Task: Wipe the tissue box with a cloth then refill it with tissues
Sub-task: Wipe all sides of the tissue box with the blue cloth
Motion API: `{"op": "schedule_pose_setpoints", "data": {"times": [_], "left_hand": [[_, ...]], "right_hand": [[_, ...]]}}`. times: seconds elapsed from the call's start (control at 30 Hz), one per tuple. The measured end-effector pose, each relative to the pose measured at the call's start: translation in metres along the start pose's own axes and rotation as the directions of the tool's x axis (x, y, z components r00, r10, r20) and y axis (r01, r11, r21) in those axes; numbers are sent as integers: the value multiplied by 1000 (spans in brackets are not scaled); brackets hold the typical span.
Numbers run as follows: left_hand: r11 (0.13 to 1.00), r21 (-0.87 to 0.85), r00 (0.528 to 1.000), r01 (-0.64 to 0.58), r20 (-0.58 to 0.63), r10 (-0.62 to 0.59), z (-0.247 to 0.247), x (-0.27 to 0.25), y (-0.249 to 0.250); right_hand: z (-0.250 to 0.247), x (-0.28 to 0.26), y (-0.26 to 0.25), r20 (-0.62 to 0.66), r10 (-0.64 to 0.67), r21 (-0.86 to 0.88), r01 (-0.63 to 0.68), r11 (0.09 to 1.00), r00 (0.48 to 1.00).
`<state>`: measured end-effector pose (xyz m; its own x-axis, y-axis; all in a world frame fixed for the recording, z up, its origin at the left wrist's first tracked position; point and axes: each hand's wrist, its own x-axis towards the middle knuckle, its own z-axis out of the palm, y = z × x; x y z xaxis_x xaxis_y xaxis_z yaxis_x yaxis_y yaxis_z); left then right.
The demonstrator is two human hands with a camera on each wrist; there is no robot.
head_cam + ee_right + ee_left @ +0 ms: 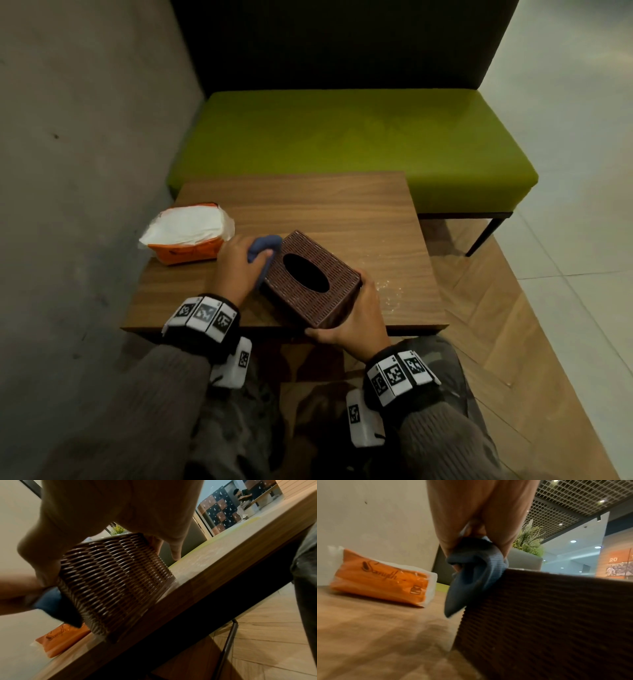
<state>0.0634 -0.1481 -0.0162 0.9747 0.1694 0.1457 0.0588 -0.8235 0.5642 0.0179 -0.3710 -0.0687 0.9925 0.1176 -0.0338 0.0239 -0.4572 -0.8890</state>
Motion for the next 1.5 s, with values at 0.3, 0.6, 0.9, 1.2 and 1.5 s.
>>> {"op": "schedule_pose_setpoints", "data": {"times": [0.3,0.6,0.9,1.2,1.5], "left_hand": [[968,51,937,-247,268,225,33,-2,68],[912,107,880,-396,327,344,8,-41,52],[860,136,775,-492,518,361,3,-26,59],[852,158,742,-500,585,327,-9,-13,53],[863,131,773,-489,522,359,-11,-25,42]], "right_hand": [[2,-1,-4,2,-6,-70,6,998,1000],[1,-1,-4,10,25,-104,-24,994,1000],[-6,0,-11,46,26,-205,-16,979,999],[-6,3,-15,75,34,-260,-13,965,997],[-17,11,-13,156,53,-259,-11,966,986]]}}
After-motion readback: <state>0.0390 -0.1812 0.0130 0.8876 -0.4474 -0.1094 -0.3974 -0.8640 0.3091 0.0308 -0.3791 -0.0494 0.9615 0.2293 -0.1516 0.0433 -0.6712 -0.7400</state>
